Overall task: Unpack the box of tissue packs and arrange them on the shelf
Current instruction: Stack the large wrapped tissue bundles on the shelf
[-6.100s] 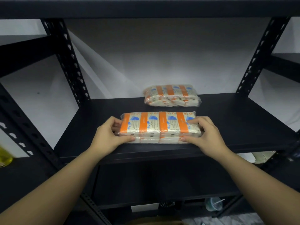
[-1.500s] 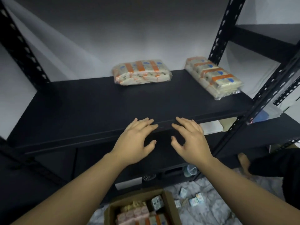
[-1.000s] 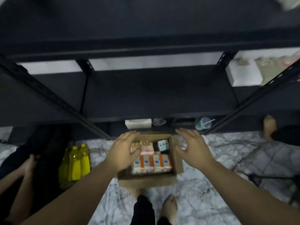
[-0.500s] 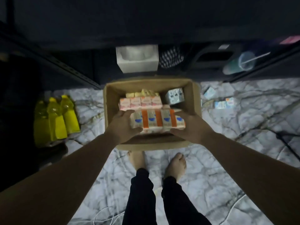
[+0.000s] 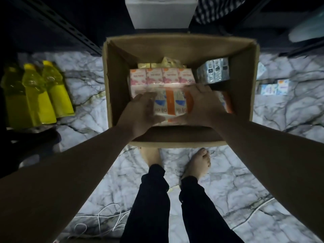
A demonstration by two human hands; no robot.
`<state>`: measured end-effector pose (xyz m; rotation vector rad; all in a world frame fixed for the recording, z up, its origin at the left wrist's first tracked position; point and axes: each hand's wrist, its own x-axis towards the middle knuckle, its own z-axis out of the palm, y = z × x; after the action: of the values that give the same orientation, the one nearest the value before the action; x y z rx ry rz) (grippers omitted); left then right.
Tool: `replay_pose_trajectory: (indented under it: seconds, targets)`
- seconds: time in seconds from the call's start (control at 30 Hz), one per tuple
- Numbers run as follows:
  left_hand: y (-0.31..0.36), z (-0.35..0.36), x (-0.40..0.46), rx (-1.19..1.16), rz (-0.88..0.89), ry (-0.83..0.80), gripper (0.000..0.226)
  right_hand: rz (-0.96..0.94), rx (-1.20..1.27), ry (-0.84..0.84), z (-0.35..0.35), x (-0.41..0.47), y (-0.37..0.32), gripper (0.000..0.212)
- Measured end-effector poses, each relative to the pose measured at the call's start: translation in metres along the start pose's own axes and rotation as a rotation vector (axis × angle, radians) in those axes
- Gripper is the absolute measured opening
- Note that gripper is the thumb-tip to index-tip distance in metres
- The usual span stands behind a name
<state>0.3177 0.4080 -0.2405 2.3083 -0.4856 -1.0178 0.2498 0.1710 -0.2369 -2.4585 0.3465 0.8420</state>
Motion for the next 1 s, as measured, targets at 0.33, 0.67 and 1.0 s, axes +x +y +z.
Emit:
replay_pose_trajectory:
  seconds: [0.33, 0.67, 1.0]
  targets:
    - [0.053, -0.036, 0.005, -0.069, 0.208, 0.189, 0.058, 0.039, 0.290, -0.092, -0.030, 0.004, 0.005, 0.119]
    - [0.113, -0.053, 0.026, -0.015, 0.227, 0.386, 0.073, 0.028, 0.711, 0.364, -0.066, -0.043, 0.001, 0.078]
    - [0.033, 0.010, 0.011, 0.192, -0.138, -0.102, 0.086, 0.137, 0.843, 0.482, -0.064, -0.054, 0.022, 0.067]
